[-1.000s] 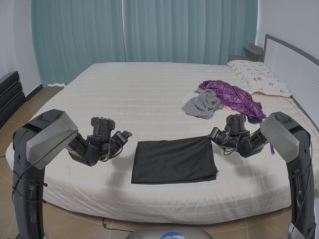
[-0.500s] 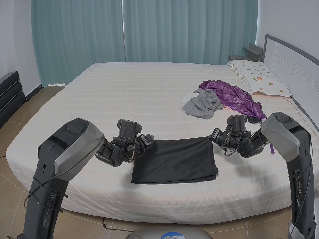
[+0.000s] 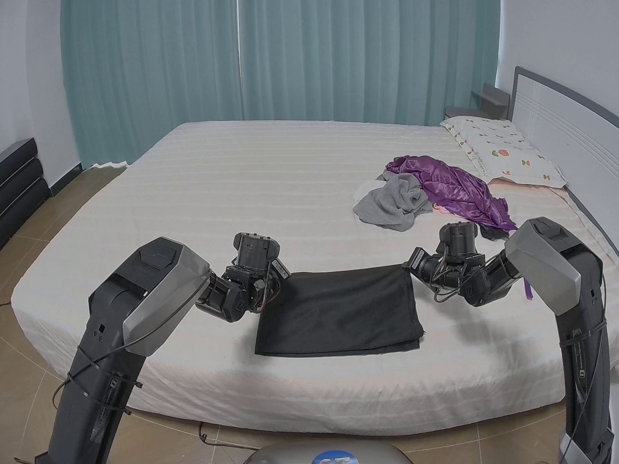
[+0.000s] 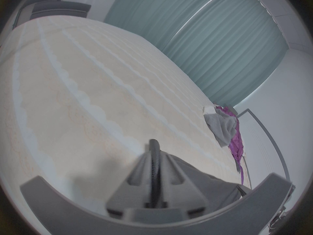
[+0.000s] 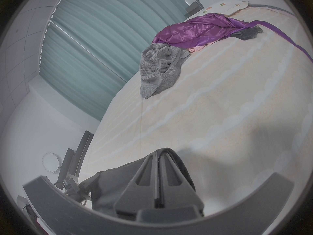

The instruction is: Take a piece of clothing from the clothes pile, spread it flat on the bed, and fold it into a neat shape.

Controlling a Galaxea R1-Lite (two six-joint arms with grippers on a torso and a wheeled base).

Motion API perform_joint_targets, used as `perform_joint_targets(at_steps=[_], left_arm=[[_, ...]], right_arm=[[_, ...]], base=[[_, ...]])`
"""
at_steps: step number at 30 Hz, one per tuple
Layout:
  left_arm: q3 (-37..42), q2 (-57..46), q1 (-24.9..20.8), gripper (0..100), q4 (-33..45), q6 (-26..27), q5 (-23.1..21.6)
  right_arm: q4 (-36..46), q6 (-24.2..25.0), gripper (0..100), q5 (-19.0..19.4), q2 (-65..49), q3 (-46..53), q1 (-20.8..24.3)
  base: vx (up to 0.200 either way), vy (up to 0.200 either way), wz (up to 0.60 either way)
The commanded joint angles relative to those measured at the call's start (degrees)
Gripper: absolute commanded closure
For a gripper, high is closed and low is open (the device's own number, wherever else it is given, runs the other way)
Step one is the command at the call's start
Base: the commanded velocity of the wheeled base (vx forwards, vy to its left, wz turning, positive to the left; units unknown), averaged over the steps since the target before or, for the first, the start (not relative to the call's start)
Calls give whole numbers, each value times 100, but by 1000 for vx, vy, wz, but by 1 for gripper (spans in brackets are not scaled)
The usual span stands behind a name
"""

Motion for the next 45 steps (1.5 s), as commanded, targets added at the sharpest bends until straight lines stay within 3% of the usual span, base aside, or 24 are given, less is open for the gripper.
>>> perform_joint_targets(at_steps=[1, 6, 15, 16, 17, 18, 29, 36, 39, 41, 45], left_arm=[[-88, 66, 21, 100, -17, -16, 164], [-35, 39, 74, 100, -17, -24, 348], [-9, 30, 74, 100, 19, -112, 296], [-9, 30, 74, 100, 19, -112, 296], [-9, 30, 74, 100, 19, -112, 296], [-9, 22, 74, 0, 19, -121, 296], [853, -901, 250, 0, -34, -473, 199], [2997, -2387, 285, 0, -34, -481, -1049], [3331, -2562, 276, 0, -25, -604, -1181], [3393, -2589, 268, 0, -52, -956, -1225], [3481, -2492, 232, 0, -438, -1272, -1383]], right_arm=[[-1, -9, 100, -42, 40, -36, -7], [8, -9, 100, -341, 172, -238, 2], [8, -17, 100, -358, 339, -291, 2], [8, -17, 0, -358, 339, -291, 2], [8, -17, 0, -358, 339, -291, 2], [-1, -9, 0, -358, 348, -317, 10], [-493, 791, 0, -262, -689, 825, -104], [-1425, 1591, 0, -332, -1630, 2697, -174], [-2145, 1696, 0, -279, -1920, 3515, -262], [-2646, 1837, 0, -270, -1911, 3866, -359], [-3323, 2109, 0, -279, -1674, 4209, -350]], base=[[0, 0, 0], [0, 0, 0], [0, 0, 0], [0, 0, 0], [0, 0, 0], [0, 0, 0], [0, 0, 0], [0, 0, 0], [0, 0, 0], [0, 0, 0], [0, 0, 0]])
